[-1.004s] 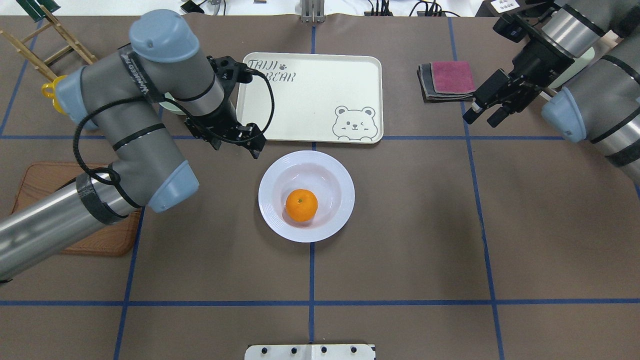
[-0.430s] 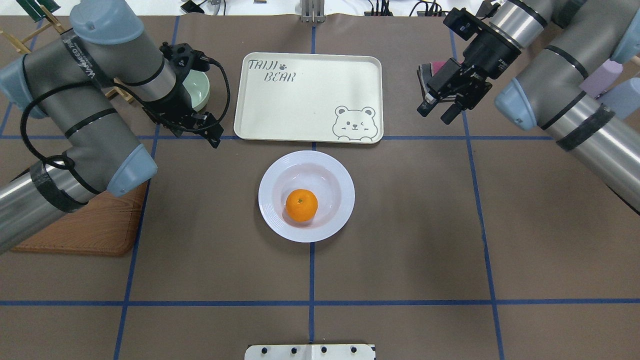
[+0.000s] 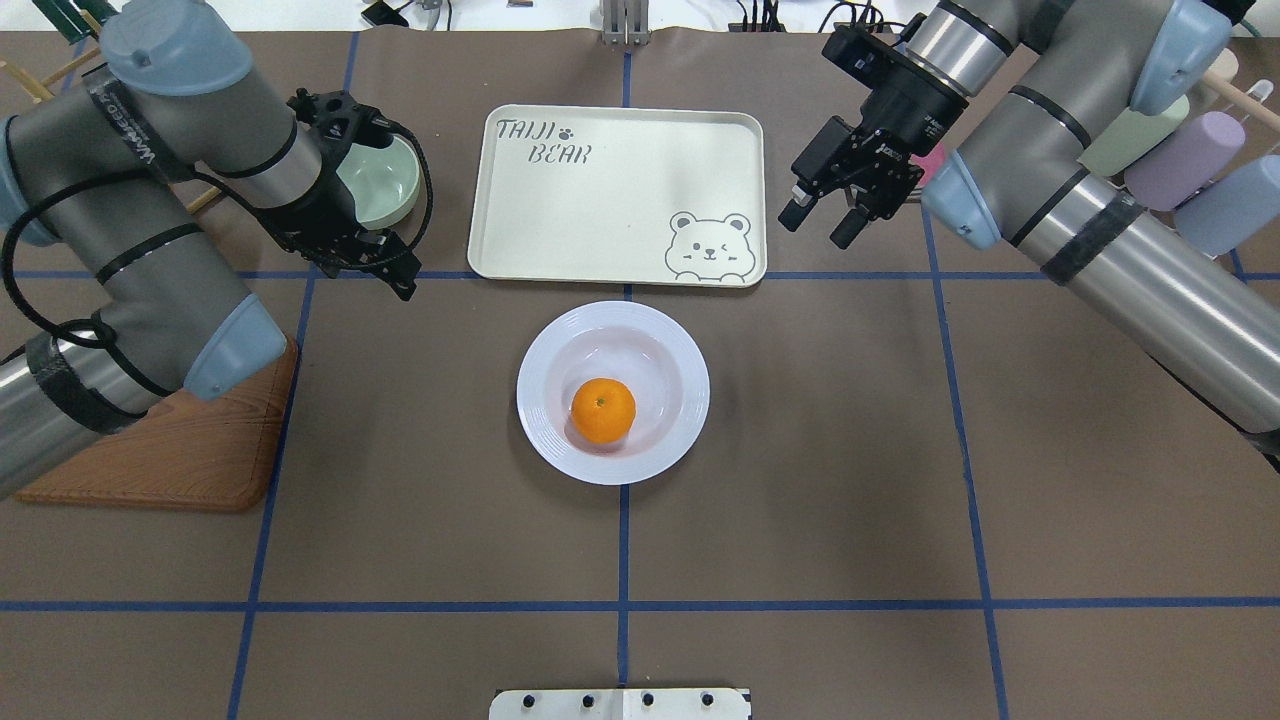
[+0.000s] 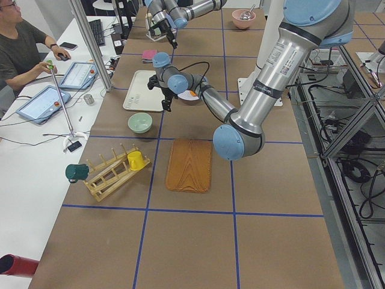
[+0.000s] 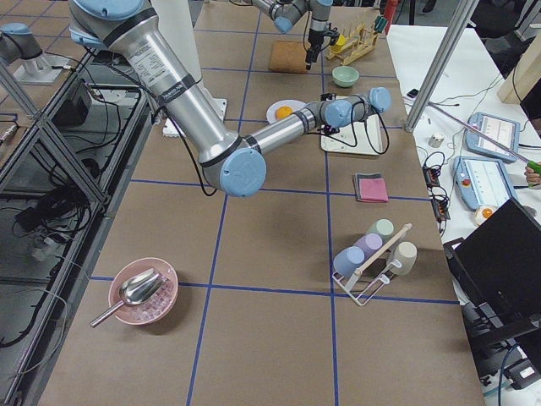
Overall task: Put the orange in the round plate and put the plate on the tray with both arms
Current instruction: 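Release the orange and lift the left gripper away while the right arm moves in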
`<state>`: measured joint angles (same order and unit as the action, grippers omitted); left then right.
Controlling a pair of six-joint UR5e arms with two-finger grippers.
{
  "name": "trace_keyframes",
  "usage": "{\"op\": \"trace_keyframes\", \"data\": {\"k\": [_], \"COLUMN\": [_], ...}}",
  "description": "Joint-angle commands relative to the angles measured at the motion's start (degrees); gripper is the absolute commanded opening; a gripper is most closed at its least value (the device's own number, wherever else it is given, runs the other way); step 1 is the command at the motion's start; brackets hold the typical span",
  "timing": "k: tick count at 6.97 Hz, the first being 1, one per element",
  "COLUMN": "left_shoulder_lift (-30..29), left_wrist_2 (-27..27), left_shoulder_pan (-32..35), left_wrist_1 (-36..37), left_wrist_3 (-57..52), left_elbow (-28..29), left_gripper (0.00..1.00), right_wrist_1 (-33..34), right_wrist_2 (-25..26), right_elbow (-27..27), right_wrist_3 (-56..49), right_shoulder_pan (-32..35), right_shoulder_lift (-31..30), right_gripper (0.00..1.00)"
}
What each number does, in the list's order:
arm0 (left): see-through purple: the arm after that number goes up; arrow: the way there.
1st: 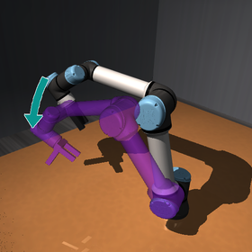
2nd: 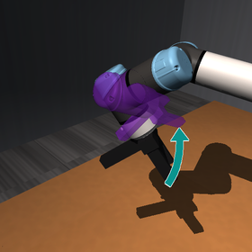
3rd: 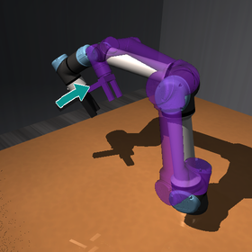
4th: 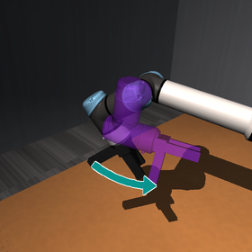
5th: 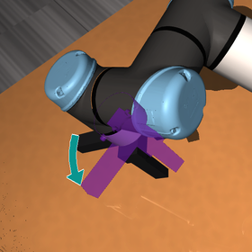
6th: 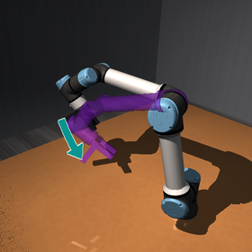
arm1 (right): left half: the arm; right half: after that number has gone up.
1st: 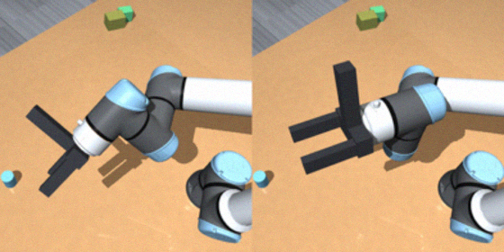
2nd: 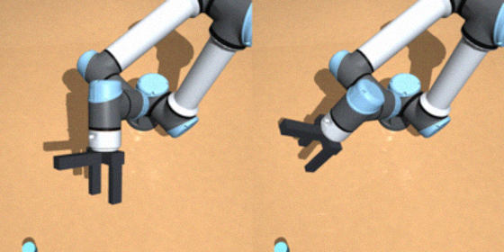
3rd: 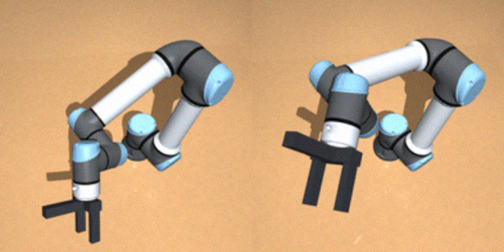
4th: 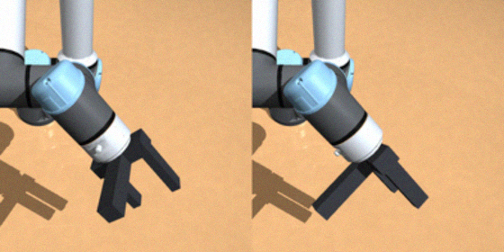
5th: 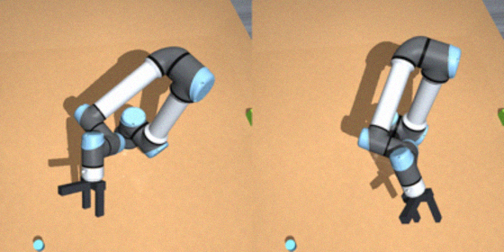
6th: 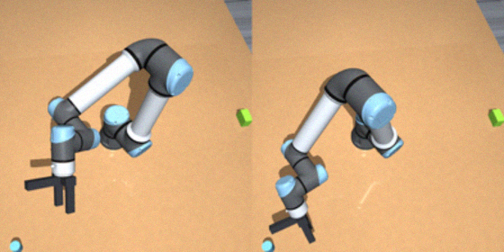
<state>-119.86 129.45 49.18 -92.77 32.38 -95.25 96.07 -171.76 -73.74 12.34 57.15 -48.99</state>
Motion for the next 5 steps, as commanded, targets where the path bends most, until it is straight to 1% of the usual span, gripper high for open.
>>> {"op": "trace_keyframes", "data": {"k": [1,2,3,5], "left_shoulder_lift": [2.3,2.3,2.4,2.5], "left_wrist_2": [0.1,0.0,0.1,0.9], "left_shoulder_pan": [-0.1,-0.1,-0.1,-0.1], "left_wrist_1": [0.0,0.2,0.1,0.1], "left_wrist_3": [0.0,0.0,0.0,0.1], "left_elbow": [-2.5,-2.5,-2.6,-3.3], "left_gripper": [0.99,0.99,0.99,0.99], "right_wrist_1": [-2.4,-7.2,-7.2,-7.6], "right_wrist_2": [0.2,1.1,1.1,4.3], "right_elbow": [4.0,2.5,-0.1,-5.2], "right_wrist_3": [-0.1,0.0,0.0,0.0], "right_shoulder_pan": [-0.3,-1.3,-3.0,-6.2], "right_shoulder_lift": [1.1,-1.5,-3.2,-6.8], "right_gripper": [1.0,1.0,1.0,1.0]}}
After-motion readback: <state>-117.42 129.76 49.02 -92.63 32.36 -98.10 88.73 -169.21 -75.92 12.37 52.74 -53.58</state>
